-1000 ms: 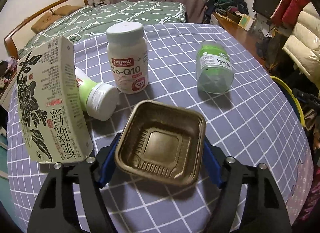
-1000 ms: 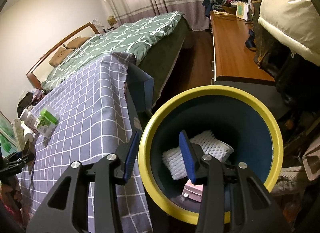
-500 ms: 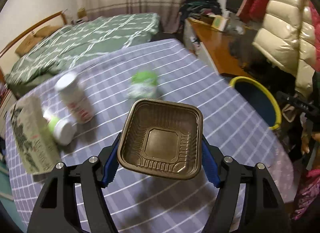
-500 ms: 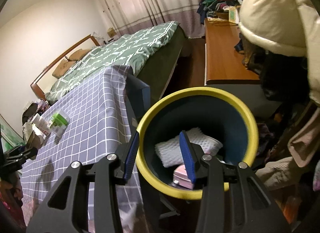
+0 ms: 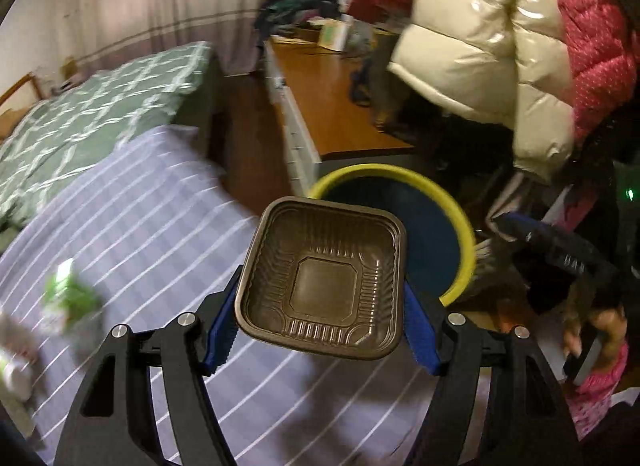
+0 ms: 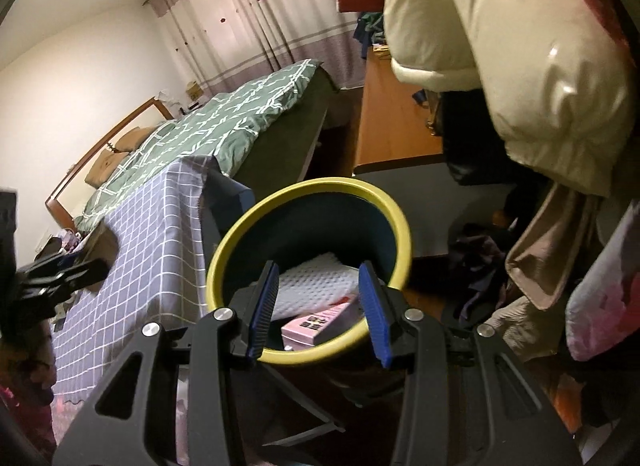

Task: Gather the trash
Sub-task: 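Carry the brown tray over the yellow bin and open the left gripper, then move the right gripper to the printed tea box and grasp it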

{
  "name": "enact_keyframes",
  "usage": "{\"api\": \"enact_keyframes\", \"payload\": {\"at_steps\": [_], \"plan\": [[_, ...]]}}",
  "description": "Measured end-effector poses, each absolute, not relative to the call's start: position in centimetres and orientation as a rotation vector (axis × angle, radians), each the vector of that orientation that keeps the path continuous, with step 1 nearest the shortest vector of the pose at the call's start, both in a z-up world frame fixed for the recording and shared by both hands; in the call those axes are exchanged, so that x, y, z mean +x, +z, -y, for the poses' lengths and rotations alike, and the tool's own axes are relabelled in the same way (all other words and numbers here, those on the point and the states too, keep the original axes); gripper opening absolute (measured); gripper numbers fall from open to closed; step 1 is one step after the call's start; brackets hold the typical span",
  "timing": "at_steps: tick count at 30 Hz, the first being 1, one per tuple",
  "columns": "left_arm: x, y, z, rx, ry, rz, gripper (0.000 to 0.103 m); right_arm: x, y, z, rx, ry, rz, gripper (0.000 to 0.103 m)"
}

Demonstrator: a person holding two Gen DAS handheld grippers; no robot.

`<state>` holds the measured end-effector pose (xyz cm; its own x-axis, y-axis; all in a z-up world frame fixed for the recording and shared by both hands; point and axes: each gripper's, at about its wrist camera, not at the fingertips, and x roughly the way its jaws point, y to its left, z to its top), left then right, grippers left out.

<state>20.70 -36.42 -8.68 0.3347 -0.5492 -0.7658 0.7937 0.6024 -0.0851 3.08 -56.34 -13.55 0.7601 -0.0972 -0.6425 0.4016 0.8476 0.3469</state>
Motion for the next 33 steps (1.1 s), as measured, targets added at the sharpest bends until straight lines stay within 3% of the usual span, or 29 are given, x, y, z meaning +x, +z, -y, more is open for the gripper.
{"api": "enact_keyframes", "payload": {"at_steps": [8, 14, 16, 18, 33], "plan": [[20.9, -11.8, 46.1, 0.369, -0.985, -0.919, 0.070, 1.6, -13.9, 57.4, 0.496, -0.320, -0.651, 0.040], [20.9, -13.8, 49.0, 0.372, -0.979, -0.942, 0.071, 1.3, -13.9, 57.8, 0.511, -0.332, -0.649, 0.041], [21.1, -14.2, 49.5, 0.369, -0.975, -0.945, 0.081, 1.4, -13.9, 57.7, 0.516, -0.331, -0.649, 0.041], [21.0, -14.5, 49.5, 0.368, -0.967, -0.938, 0.087, 1.3, -13.7, 57.4, 0.516, -0.330, -0.641, 0.041], [19.8, -9.6, 39.8, 0.247, -0.906, -0.857, 0.094, 1.3, -11.9, 54.9, 0.448, -0.312, -0.622, 0.046]]}}
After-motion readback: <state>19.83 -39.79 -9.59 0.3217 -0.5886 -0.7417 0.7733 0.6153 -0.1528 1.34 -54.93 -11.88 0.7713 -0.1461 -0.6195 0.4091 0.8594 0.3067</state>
